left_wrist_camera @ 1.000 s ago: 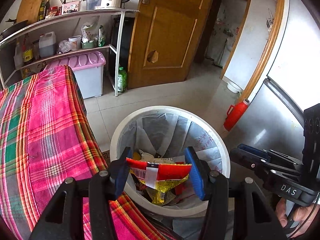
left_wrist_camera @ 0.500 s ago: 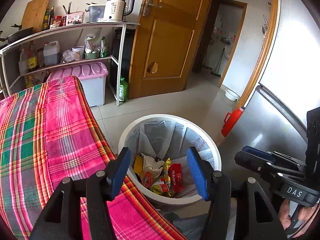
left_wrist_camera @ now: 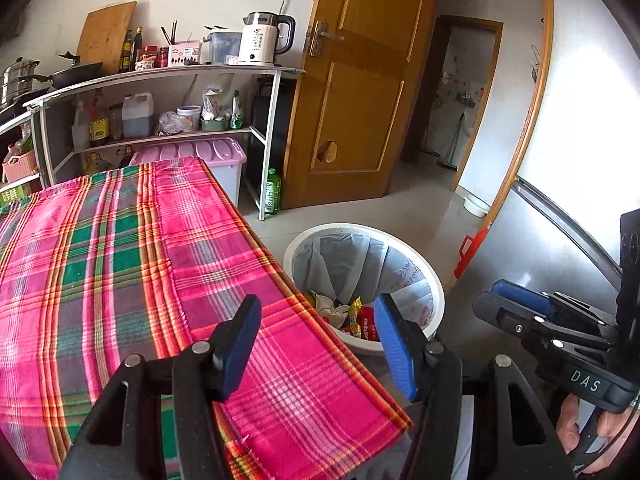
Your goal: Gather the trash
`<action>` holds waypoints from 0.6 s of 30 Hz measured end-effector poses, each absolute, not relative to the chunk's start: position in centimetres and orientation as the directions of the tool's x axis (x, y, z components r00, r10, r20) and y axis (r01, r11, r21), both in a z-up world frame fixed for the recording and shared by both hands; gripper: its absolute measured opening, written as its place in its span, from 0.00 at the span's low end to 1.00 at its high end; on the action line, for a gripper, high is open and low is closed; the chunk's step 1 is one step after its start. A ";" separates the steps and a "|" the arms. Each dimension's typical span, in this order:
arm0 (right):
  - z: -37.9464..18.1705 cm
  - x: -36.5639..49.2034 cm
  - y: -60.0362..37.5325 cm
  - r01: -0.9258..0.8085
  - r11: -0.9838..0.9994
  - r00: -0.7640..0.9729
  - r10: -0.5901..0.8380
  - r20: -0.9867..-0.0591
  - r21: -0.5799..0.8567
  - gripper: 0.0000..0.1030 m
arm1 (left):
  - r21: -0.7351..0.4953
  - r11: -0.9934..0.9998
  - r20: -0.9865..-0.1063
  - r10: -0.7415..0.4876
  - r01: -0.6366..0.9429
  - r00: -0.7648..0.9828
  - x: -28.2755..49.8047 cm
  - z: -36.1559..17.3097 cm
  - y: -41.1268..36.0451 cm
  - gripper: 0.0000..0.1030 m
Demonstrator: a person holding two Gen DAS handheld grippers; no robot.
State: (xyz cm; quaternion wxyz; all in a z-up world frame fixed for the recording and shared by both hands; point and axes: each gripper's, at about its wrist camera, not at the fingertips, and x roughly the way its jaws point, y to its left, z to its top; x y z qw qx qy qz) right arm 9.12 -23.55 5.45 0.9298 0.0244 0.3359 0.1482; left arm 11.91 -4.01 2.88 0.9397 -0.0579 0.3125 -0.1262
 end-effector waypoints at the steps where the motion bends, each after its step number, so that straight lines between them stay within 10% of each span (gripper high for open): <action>1: 5.4 8.7 -23.3 -0.265 0.954 0.730 0.293 -0.617 0.140 0.43 | -0.183 0.963 -0.570 -0.266 0.196 0.777 11.4 2.9 -3.8 0.59; 18: 4.6 2.9 -21.6 -0.289 0.953 0.751 0.282 -0.596 0.088 0.43 | -0.151 0.979 -0.557 -0.200 0.139 0.806 4.8 2.0 -1.9 0.59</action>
